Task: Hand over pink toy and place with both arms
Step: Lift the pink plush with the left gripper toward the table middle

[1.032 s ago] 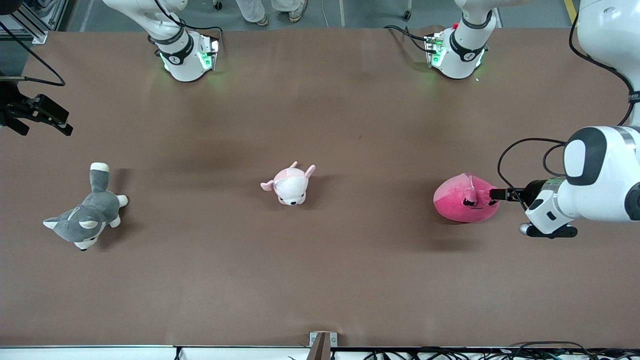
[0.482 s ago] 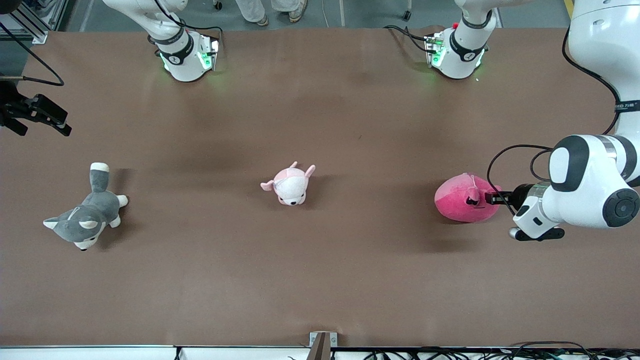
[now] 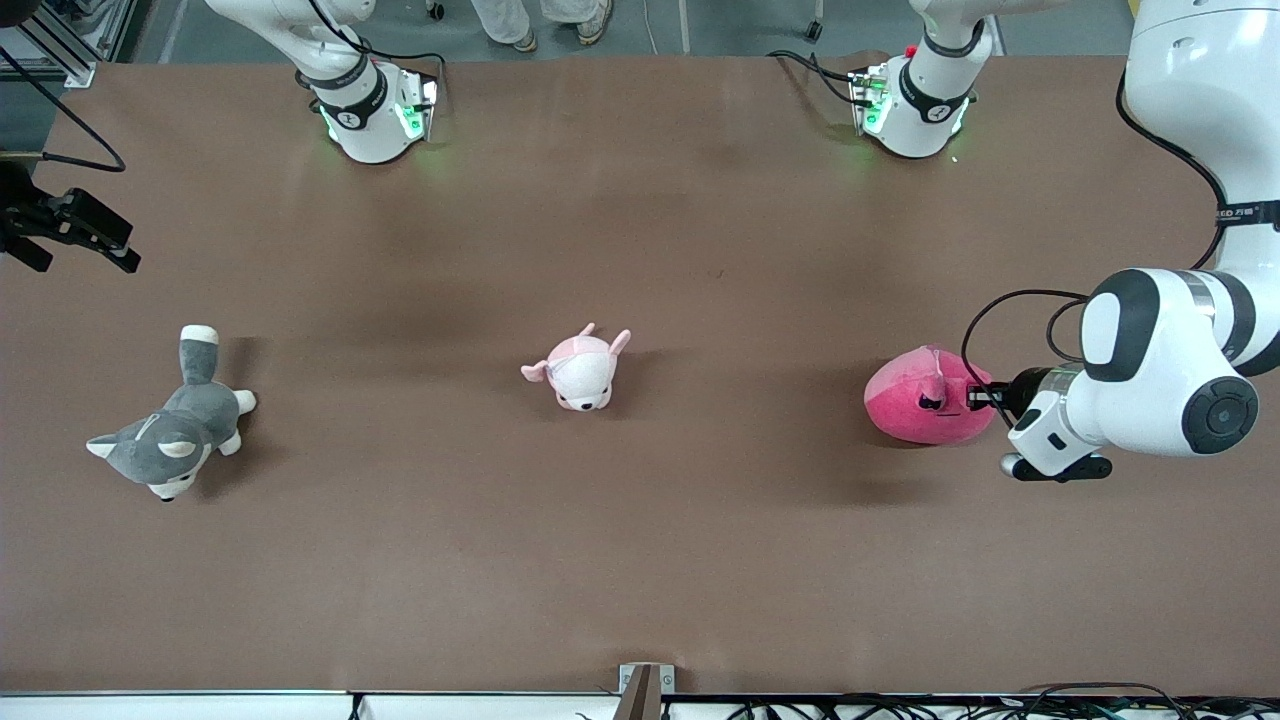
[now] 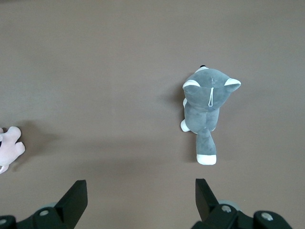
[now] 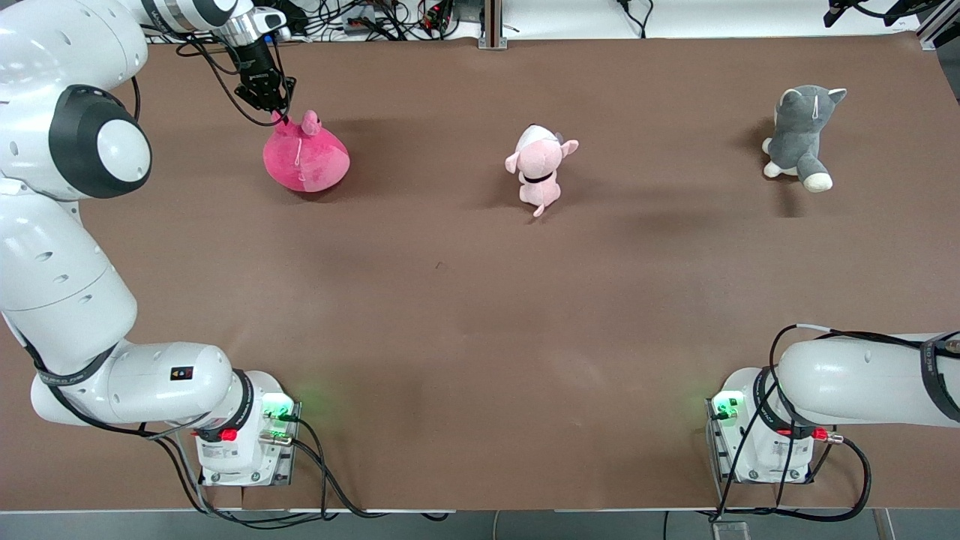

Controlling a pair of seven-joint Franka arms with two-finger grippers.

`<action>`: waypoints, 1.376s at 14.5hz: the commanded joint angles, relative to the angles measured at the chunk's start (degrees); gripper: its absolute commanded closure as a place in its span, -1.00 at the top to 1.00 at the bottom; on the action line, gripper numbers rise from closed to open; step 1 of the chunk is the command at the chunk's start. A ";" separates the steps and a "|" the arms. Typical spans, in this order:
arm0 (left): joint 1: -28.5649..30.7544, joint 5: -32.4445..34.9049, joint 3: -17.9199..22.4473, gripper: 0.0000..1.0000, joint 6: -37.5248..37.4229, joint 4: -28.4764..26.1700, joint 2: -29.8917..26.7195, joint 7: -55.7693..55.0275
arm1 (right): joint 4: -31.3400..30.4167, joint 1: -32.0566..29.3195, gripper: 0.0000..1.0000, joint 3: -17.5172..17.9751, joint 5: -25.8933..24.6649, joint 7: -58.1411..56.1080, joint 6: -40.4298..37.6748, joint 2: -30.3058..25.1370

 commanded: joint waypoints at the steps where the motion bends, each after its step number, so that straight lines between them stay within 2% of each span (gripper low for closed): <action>1: -0.27 -1.68 -0.12 -1.00 -3.08 0.61 -3.28 -0.77 | -0.39 0.11 1.00 0.16 -0.88 0.23 0.06 -0.72; 5: -0.80 -3.62 -3.63 -1.00 -9.23 4.73 -8.30 -4.36 | -0.04 0.20 1.00 0.16 -0.79 0.41 0.23 -0.63; 8: -0.89 -6.51 -7.49 -1.00 -15.82 9.65 -8.74 -13.92 | 0.05 0.28 1.00 0.16 -0.71 0.41 -0.12 -0.63; 11: -0.98 -8.97 -13.55 -1.00 -17.51 13.17 -8.83 -26.22 | 0.05 0.63 1.00 0.24 -0.53 0.41 -0.03 0.33; 14: -2.64 -9.24 -21.55 -1.00 -16.46 16.33 -8.48 -40.98 | 1.18 4.32 1.00 0.24 0.08 0.58 0.24 3.05; 18: -12.91 -9.24 -22.45 -1.00 -8.48 17.05 -8.48 -55.59 | 1.54 7.22 1.00 0.33 0.26 0.14 -0.82 5.08; 19: -15.28 -9.24 -22.45 -1.00 -5.93 17.22 -8.13 -58.66 | 1.54 7.40 1.00 0.33 1.31 -0.03 -0.82 5.17; 20: -17.83 -9.24 -22.45 -1.00 -2.95 17.22 -7.78 -61.22 | 1.63 7.32 0.99 0.25 5.49 -0.03 -0.82 5.25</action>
